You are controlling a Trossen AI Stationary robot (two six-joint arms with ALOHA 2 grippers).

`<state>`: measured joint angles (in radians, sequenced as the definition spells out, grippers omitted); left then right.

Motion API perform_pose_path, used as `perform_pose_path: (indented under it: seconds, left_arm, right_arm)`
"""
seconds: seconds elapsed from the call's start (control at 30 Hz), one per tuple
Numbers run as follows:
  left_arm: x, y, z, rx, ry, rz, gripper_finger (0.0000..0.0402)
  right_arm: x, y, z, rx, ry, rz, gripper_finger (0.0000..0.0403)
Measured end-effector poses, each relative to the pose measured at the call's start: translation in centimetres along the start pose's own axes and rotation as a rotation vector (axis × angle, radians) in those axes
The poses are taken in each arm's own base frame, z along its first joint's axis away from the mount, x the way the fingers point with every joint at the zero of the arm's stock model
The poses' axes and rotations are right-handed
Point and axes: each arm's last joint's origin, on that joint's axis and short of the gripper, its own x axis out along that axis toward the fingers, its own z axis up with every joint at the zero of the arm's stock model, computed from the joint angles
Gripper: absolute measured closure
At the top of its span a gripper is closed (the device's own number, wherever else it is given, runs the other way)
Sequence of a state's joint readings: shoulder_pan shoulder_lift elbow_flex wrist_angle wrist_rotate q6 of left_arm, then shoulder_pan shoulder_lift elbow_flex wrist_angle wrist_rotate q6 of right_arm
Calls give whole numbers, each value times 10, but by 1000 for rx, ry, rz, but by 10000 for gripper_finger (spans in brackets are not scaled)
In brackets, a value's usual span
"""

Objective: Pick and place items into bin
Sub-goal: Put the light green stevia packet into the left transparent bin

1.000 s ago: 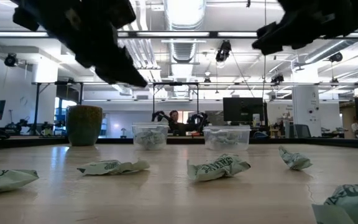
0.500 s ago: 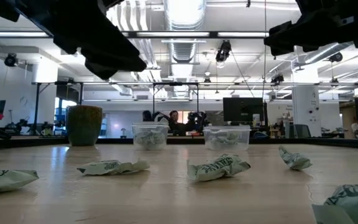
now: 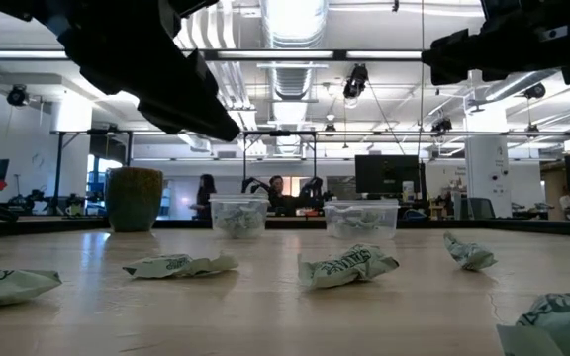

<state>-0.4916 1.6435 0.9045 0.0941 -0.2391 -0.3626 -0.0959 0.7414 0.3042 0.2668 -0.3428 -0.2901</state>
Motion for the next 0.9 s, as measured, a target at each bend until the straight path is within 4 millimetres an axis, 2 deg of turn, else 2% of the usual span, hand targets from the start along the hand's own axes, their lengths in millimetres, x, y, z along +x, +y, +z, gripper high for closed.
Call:
perform_pose_path:
  seconds: [0.23,0.47,0.9]
  left_arm:
    - [12,-5,-2,13,67,16,292]
    - [36,-5,-20,-6,173,37,292]
    - [35,-3,-29,-48,274,56,292]
  right_arm:
    - [0,0,0,3,1,0,275]
    - [0,0,-1,4,3,1,275]
    - [0,0,-1,5,5,1,275]
